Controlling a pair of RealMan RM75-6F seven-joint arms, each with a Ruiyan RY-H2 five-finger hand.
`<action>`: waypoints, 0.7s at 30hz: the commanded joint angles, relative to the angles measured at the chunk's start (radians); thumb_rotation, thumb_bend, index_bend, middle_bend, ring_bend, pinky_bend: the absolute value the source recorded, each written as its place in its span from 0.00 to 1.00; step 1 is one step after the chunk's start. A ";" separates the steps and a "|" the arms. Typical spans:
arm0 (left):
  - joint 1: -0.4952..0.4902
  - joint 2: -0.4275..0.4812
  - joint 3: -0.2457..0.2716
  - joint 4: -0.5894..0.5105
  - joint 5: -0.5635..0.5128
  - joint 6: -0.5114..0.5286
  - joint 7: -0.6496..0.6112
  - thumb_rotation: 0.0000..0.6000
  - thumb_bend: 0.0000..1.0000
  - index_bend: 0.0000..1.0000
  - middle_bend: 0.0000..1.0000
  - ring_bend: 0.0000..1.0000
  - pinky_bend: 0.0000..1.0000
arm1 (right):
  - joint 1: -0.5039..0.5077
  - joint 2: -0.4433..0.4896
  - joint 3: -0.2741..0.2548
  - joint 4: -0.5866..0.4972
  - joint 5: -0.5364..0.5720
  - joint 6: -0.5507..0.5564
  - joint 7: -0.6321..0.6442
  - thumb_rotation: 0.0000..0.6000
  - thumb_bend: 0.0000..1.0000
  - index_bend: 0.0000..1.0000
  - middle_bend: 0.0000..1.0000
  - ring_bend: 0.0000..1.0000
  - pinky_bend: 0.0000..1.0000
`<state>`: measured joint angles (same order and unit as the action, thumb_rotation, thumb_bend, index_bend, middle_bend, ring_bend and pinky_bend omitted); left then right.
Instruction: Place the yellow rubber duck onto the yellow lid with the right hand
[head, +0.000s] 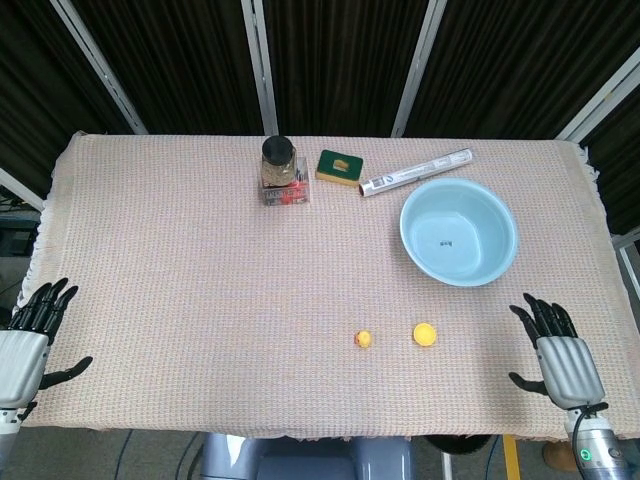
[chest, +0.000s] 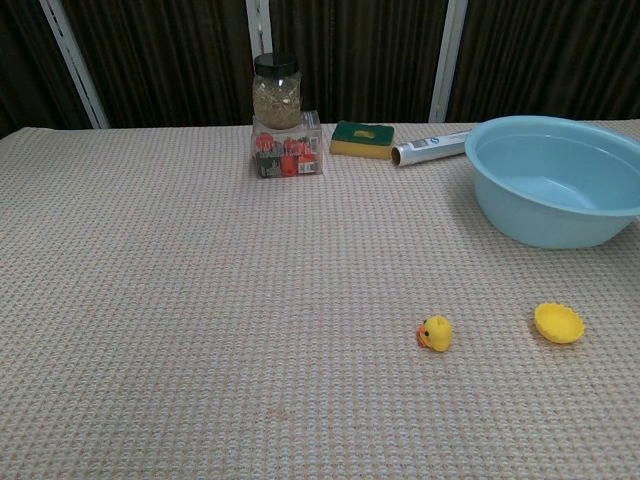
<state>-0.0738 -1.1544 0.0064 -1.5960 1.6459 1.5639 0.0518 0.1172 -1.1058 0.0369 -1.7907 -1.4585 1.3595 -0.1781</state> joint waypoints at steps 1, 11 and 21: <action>-0.002 0.000 0.000 0.000 0.002 -0.001 0.000 1.00 0.00 0.00 0.00 0.00 0.22 | 0.031 -0.051 0.034 -0.012 0.029 -0.014 -0.051 1.00 0.00 0.14 0.00 0.00 0.00; -0.005 0.000 0.000 0.001 0.008 0.000 0.000 1.00 0.00 0.00 0.00 0.00 0.22 | 0.105 -0.212 0.069 -0.015 0.129 -0.082 -0.212 1.00 0.02 0.18 0.00 0.00 0.00; -0.007 0.002 0.001 -0.003 0.005 -0.007 0.001 1.00 0.00 0.00 0.00 0.00 0.22 | 0.140 -0.339 0.087 0.028 0.207 -0.091 -0.301 1.00 0.04 0.22 0.00 0.00 0.00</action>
<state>-0.0811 -1.1521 0.0072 -1.5986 1.6512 1.5572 0.0531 0.2492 -1.4287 0.1186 -1.7729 -1.2679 1.2716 -0.4657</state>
